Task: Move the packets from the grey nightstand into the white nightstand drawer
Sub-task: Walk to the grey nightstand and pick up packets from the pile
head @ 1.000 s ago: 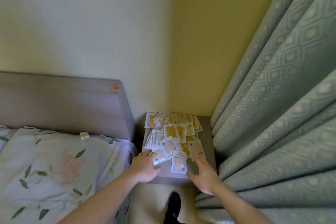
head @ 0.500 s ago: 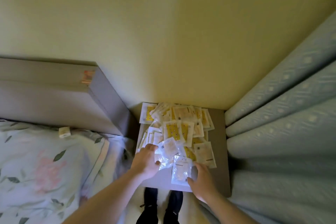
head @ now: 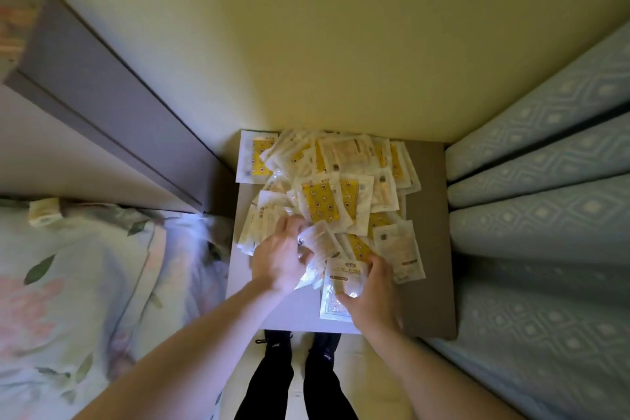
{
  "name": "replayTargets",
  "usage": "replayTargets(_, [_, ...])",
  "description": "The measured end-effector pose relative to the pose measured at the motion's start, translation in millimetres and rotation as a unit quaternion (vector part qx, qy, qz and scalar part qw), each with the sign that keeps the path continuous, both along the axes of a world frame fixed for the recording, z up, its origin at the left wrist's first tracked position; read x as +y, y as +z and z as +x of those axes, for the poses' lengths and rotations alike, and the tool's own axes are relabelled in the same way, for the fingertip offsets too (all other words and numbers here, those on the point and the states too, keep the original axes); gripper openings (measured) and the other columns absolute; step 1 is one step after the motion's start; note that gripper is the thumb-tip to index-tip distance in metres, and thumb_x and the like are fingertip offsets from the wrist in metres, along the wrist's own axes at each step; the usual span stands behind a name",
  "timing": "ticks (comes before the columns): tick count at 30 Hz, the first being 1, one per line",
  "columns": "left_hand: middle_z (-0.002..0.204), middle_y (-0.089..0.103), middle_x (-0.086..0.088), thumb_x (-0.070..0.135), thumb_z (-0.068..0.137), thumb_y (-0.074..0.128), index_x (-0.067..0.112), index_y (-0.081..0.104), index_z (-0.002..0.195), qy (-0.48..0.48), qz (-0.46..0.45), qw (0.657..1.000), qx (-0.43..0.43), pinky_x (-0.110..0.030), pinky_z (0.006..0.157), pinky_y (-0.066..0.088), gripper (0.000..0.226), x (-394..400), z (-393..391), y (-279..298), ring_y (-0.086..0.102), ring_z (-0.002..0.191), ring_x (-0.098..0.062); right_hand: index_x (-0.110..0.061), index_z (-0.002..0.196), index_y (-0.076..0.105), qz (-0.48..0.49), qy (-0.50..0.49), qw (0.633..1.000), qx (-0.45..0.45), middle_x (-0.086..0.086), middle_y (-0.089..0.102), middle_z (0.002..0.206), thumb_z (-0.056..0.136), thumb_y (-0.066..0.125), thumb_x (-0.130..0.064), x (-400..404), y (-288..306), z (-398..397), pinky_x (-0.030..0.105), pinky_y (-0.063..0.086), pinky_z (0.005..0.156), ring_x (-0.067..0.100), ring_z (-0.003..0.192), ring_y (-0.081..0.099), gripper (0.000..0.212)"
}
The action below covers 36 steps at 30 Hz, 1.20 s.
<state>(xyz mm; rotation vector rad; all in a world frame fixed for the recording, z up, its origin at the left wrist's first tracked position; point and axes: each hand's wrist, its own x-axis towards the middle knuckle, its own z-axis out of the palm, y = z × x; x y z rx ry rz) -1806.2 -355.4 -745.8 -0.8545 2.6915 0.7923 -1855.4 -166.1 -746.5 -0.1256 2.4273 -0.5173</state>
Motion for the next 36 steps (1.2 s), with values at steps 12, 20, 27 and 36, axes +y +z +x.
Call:
replayTargets(12, [0.103, 0.057, 0.015, 0.031, 0.088, 0.078, 0.025, 0.072, 0.090, -0.006, 0.063, 0.996, 0.067, -0.020, 0.075, 0.040, 0.008, -20.7, -12.0, 25.3, 0.052, 0.095, -0.008, -0.018, 0.120, 0.053, -0.095, -0.165, 0.981, -0.028, 0.002, 0.066, 0.115, 0.081, 0.083, -0.013, 15.7, 15.0, -8.3, 0.023, 0.049, 0.070, 0.025, 0.109, 0.066, 0.049])
replayTargets(20, [0.148, 0.051, 0.000, 0.035, 0.094, 0.070, 0.018, 0.077, 0.100, -0.066, 0.007, 0.997, 0.026, -0.037, 0.112, 0.034, 0.019, -52.0, -60.3, 21.1, 0.038, 0.141, -0.025, -0.019, 0.120, 0.056, -0.050, -0.190, 0.980, -0.022, -0.001, 0.064, 0.107, 0.079, 0.082, -0.014, 41.8, 10.1, -68.6, 0.038, 0.057, 0.080, 0.027, 0.099, 0.067, 0.048])
replayTargets(27, [0.120, 0.067, 0.006, 0.034, 0.090, 0.075, 0.023, 0.077, 0.091, -0.043, 0.005, 0.999, 0.028, -0.032, 0.101, 0.041, 0.011, -54.7, -65.8, 0.5, 0.052, 0.121, -0.021, -0.021, 0.117, 0.057, 0.024, -0.165, 0.986, -0.002, 0.004, 0.058, 0.117, 0.071, 0.090, -0.023, 41.1, -15.4, -74.4, 0.042, 0.058, 0.078, 0.029, 0.102, 0.063, 0.057])
replayTargets(36, [0.093, 0.079, 0.014, 0.030, 0.087, 0.079, 0.033, 0.082, 0.090, 0.027, 0.033, 0.995, 0.085, -0.031, 0.076, 0.058, 0.005, -57.7, -54.3, 15.7, 0.073, 0.083, -0.012, -0.025, 0.093, 0.057, 0.008, -0.188, 0.982, -0.002, -0.004, 0.066, 0.091, 0.076, 0.086, -0.031, 51.1, 1.3, -67.4, 0.040, 0.062, 0.064, 0.018, 0.077, 0.067, 0.034])
